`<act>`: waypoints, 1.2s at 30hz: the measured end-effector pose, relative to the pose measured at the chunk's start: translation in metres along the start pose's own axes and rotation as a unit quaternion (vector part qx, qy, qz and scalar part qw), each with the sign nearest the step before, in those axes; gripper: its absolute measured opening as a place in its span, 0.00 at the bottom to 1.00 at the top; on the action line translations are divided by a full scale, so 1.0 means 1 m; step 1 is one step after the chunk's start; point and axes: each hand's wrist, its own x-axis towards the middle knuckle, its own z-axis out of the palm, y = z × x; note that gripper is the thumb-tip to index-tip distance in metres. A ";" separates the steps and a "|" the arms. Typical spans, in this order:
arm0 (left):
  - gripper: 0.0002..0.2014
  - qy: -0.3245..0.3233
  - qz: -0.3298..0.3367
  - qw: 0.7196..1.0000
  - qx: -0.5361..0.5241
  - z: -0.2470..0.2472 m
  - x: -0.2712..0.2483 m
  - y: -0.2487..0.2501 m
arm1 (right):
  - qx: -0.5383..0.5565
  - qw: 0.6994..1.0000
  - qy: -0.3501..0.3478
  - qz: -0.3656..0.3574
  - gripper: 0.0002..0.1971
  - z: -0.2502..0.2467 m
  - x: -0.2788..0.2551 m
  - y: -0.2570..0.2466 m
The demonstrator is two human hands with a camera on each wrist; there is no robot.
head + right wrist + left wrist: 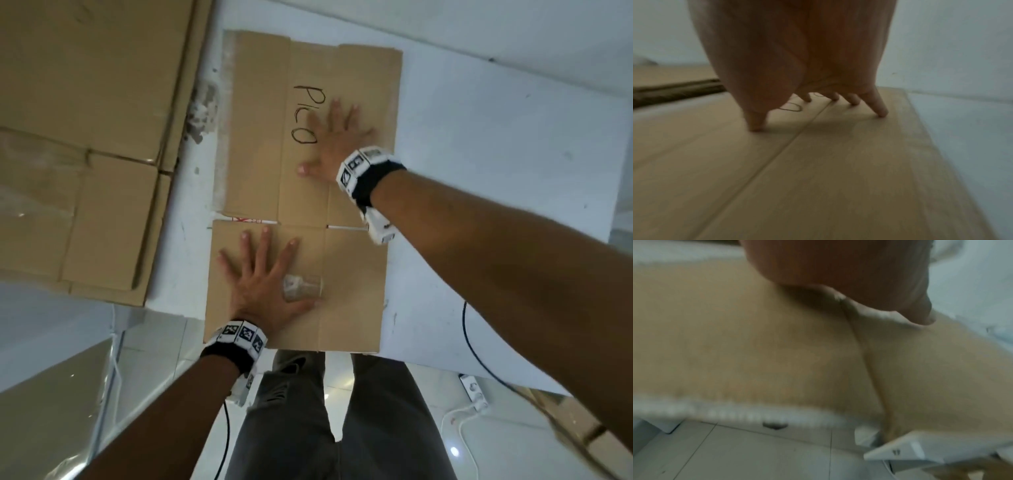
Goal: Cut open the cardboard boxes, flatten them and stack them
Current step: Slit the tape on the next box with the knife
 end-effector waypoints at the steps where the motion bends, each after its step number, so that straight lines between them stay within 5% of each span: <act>1: 0.56 0.001 -0.014 1.000 -0.019 -0.006 -0.003 -0.002 | 0.007 1.000 0.010 -0.001 0.51 0.011 -0.022 -0.003; 7: 0.45 0.035 0.022 0.999 0.017 0.001 -0.034 -0.031 | 0.032 0.996 0.080 -0.023 0.50 0.173 -0.186 0.005; 12: 0.47 0.002 0.016 0.998 0.058 0.023 -0.027 -0.036 | 0.009 0.997 0.073 -0.034 0.49 0.235 -0.190 0.011; 16: 0.47 -0.001 0.018 0.999 0.034 0.015 -0.033 -0.035 | 0.030 0.996 0.080 -0.031 0.49 0.226 -0.196 0.005; 18: 0.47 0.036 -0.061 0.997 -0.034 0.000 -0.031 -0.033 | 0.117 0.987 0.106 0.039 0.52 0.199 -0.192 0.009; 21: 0.47 0.106 -0.303 0.928 -0.189 -0.029 -0.027 -0.030 | 0.347 0.890 0.154 0.250 0.55 0.140 -0.163 0.022; 22: 0.47 0.089 -0.345 0.908 -0.220 -0.038 -0.024 -0.029 | 0.418 0.851 0.139 0.287 0.55 0.122 -0.148 0.027; 24: 0.48 0.025 -0.373 0.892 -0.254 -0.048 -0.012 -0.029 | 0.475 0.819 0.113 0.300 0.53 0.094 -0.123 0.032; 27: 0.36 -0.001 -0.361 0.878 -0.314 -0.068 -0.003 -0.027 | 0.495 0.818 0.116 0.267 0.38 0.077 -0.106 0.037; 31: 0.16 0.103 -0.249 0.898 -0.348 -0.111 -0.032 0.000 | 0.546 0.794 0.166 0.211 0.27 0.081 -0.116 0.041; 36: 0.20 0.178 -0.181 0.916 -0.311 -0.168 -0.076 0.009 | 0.582 0.775 0.190 0.157 0.22 0.078 -0.141 0.028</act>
